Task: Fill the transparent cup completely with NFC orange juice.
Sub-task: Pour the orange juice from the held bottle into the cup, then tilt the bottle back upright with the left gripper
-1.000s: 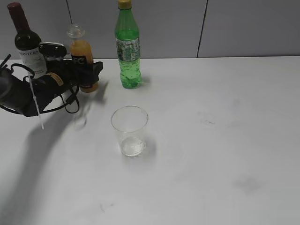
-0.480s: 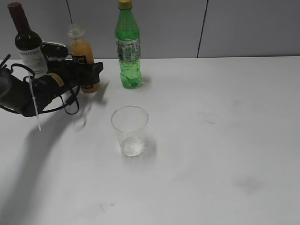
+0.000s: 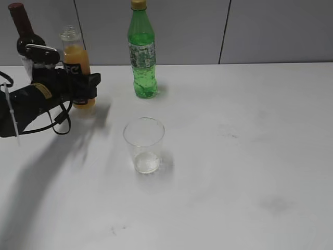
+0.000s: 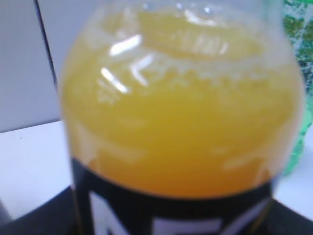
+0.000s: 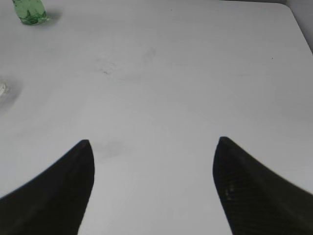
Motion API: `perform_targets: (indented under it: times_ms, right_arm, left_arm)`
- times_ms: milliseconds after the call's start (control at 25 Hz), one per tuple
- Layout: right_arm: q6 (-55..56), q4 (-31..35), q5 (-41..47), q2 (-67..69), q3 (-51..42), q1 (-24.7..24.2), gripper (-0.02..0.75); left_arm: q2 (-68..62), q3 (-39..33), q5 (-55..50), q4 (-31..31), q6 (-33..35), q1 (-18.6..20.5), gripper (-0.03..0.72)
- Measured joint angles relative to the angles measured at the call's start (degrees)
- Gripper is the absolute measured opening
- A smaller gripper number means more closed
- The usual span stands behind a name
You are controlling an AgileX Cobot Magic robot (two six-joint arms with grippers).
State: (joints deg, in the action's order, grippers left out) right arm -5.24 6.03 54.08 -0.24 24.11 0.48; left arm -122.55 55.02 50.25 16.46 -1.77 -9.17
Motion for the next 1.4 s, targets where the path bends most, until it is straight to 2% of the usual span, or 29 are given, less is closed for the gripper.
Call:
perform_targets:
  times_ms: [200, 320, 560, 680, 800, 1040, 1200, 1400]
  right_arm:
    - [0.0, 0.0, 0.0, 0.0, 0.0, 0.0, 0.587]
    - [0.0, 0.0, 0.0, 0.0, 0.0, 0.0, 0.587]
    - [0.0, 0.0, 0.0, 0.0, 0.0, 0.0, 0.587]
    - [0.0, 0.0, 0.0, 0.0, 0.0, 0.0, 0.587]
    - [0.0, 0.0, 0.0, 0.0, 0.0, 0.0, 0.587]
    - [0.0, 0.0, 0.0, 0.0, 0.0, 0.0, 0.587]
    - [0.0, 0.0, 0.0, 0.0, 0.0, 0.0, 0.587]
    - [0.0, 0.0, 0.0, 0.0, 0.0, 0.0, 0.587]
  left_arm:
    - [8.4, -9.6, 0.0, -5.2, 5.2, -0.8, 0.463]
    - [13.0, -15.2, 0.1, -11.3, 9.6, -2.9, 0.463]
    - [19.5, -24.1, 3.2, -29.0, 22.1, -10.6, 0.463]
    - [21.2, -27.3, 6.0, -34.5, 25.1, -14.9, 0.463]
    - [22.1, -28.8, 6.8, -39.5, 28.5, -19.4, 0.463]
    - [22.2, -29.0, 9.3, -56.7, 41.4, -28.0, 0.463]
    - [22.2, -29.6, 10.8, -59.3, 47.8, -30.2, 0.463]
    - [22.2, -29.6, 10.9, -59.7, 55.8, -30.7, 0.463]
